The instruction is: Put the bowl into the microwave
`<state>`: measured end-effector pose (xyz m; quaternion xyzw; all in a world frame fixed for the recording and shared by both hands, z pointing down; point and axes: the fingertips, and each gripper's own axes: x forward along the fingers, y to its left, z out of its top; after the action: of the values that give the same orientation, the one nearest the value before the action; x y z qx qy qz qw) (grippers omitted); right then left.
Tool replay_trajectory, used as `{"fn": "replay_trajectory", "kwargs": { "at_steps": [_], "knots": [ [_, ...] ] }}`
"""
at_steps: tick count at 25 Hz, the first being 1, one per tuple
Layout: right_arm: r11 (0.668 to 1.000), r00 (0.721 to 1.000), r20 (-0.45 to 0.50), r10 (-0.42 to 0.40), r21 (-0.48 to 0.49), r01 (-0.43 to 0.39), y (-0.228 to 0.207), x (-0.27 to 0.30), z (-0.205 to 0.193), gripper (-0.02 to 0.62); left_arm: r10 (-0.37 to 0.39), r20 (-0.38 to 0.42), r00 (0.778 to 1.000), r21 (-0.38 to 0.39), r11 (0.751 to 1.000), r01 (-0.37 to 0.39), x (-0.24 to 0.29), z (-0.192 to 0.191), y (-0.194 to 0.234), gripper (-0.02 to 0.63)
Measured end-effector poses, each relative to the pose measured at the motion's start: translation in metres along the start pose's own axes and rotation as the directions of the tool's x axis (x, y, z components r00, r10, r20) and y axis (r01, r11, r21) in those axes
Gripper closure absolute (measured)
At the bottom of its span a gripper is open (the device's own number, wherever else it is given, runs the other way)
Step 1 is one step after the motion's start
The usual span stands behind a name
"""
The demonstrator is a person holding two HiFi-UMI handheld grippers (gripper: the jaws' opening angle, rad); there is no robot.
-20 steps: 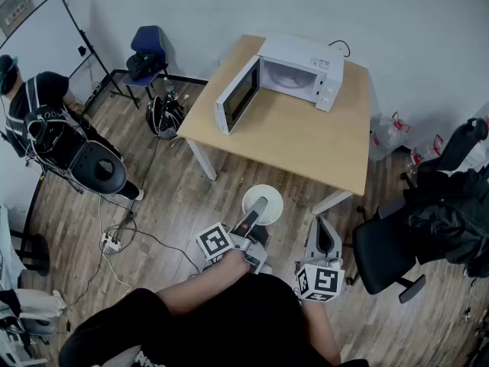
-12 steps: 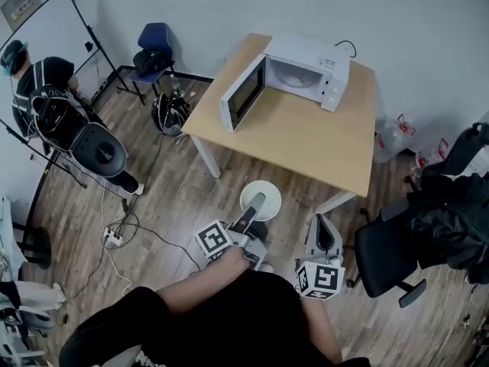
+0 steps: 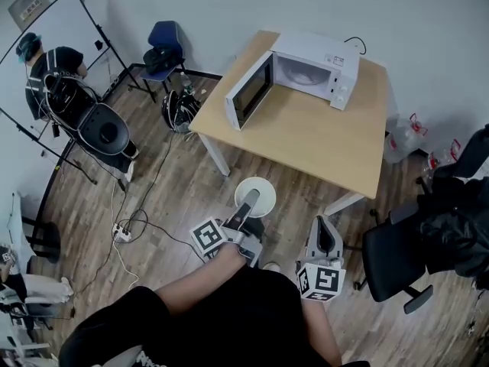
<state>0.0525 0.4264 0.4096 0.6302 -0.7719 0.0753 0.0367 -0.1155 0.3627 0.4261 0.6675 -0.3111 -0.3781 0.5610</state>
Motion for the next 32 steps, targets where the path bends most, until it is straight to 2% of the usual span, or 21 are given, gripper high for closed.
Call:
{"fn": "replay_trajectory", "kwargs": {
  "at_steps": [3,7,10,15,21,25,30,32],
  "knots": [
    [1.000,1.000,0.009,-0.030,0.000,0.030,-0.011,0.006,-0.002,0.535,-0.027,0.014,1.000,-0.016,1.000,0.027,0.011,0.003,0.003,0.373],
    [0.998,0.997,0.041,-0.063,-0.013,0.063,-0.025,0.020,0.005,0.535,-0.007,-0.001,1.000,0.000,1.000,0.007,0.032,0.008,0.018,0.373],
    [0.997,0.998,0.024,-0.066,-0.028,0.067,-0.035,0.044,0.007,0.535,0.002,-0.008,1.000,-0.023,1.000,-0.002,0.055,0.015,0.032,0.373],
    [0.997,0.998,-0.028,-0.059,-0.050,0.058,-0.048,0.095,0.006,0.535,0.012,-0.047,0.999,-0.025,1.000,-0.013,0.105,0.034,0.052,0.373],
    [0.992,0.994,-0.087,-0.069,-0.111,0.059,-0.062,0.190,0.012,0.535,0.031,-0.056,0.998,-0.025,0.999,-0.032,0.175,0.081,0.079,0.373],
    [0.991,0.992,-0.107,-0.063,-0.124,0.050,-0.065,0.250,0.027,0.535,0.103,-0.119,0.988,0.024,0.995,-0.101,0.208,0.100,0.096,0.373],
    [0.989,0.988,-0.123,-0.089,-0.129,0.073,-0.076,0.300,0.038,0.535,0.104,-0.193,0.976,-0.023,0.994,-0.110,0.246,0.104,0.110,0.373],
    [0.987,0.986,-0.127,-0.108,-0.133,0.091,-0.083,0.315,0.043,0.535,0.125,-0.223,0.967,0.000,0.992,-0.128,0.262,0.107,0.118,0.373]
  ]
}}
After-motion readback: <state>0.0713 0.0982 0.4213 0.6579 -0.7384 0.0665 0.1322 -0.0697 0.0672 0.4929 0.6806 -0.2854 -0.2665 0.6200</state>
